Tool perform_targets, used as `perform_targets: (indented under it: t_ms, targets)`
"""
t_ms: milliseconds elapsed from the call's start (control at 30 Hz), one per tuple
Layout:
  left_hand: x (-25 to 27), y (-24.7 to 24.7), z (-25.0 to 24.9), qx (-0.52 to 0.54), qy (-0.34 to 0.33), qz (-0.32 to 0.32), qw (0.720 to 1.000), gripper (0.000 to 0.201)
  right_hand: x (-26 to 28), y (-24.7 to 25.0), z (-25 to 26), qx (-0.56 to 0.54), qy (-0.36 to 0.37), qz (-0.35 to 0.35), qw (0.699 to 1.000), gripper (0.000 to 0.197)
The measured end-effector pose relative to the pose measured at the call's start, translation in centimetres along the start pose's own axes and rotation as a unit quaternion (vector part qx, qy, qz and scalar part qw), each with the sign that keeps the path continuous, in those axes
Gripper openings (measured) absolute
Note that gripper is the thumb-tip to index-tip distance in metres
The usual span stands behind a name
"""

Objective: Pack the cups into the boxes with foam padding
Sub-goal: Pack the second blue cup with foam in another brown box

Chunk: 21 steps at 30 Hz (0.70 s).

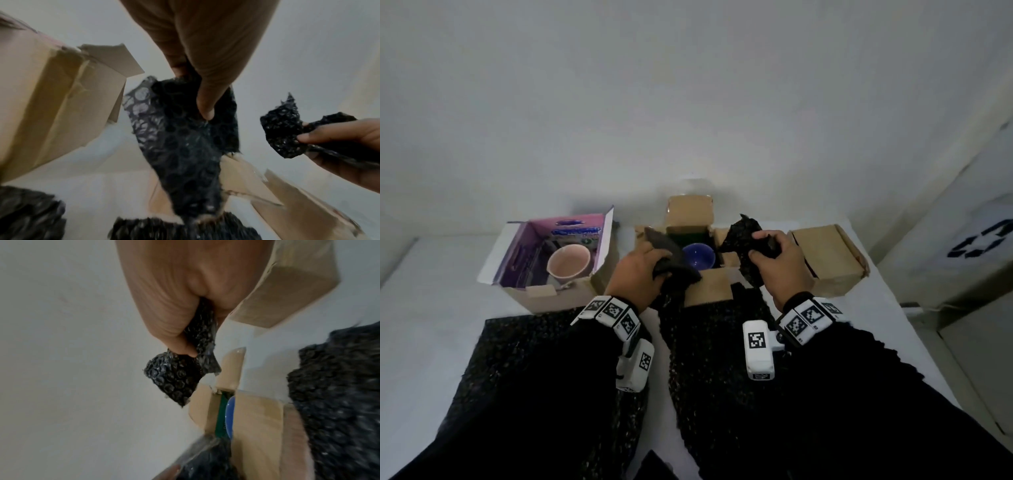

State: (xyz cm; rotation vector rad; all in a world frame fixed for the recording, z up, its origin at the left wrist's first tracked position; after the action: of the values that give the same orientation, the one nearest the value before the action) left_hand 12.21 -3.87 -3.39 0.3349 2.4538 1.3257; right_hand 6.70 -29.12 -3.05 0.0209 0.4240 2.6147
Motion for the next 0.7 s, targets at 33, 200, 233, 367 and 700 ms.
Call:
perform_targets:
  t_ms: [33,200,233,367,700]
  targets:
    - [-0.5,0.7,0.2,-0.021,-0.011,-0.024,0.999,0.029,-0.7,-0.4,0.5,0.009,0.014,0.004,1.0,0.023]
    - [-3.5,1.4,0.6,-0.073,-0.065,-0.098,0.99,0.021,-4.1,-3.2,2.2,0.119,0.104,-0.016,0.987,0.025]
    - [-4.1,1.0,0.9,-0.05,-0.045,-0.083,0.994,0.022,-4.9,-3.8,2.1,0.133,0.117,-0.023,0.984,0.029]
    - [-6.2,-0.2,1.7,0.01,0.008,-0.053,0.999,0.02,-7.3,-6.9,0.7,0.199,0.106,0.006,0.974,0.025]
    - [-7.9,-2.8,5.0,0.147,0.079,-0.007,0.986,0.02,-9.9,-12.5,-1.7,0.443,0.171,0.257,0.842,0.03]
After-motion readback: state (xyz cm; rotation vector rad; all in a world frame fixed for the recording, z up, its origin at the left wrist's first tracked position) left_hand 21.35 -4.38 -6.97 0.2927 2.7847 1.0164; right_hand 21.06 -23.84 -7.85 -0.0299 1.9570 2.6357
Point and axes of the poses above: each hand's wrist, its own x-axis away from the middle knuckle, its own y-axis out of the back of the hand, z = x × y, the point moved 7 cm from there along -x, towards the middle knuckle, and after that the axes turned 6 degrees about x, right-handed, at the moved point
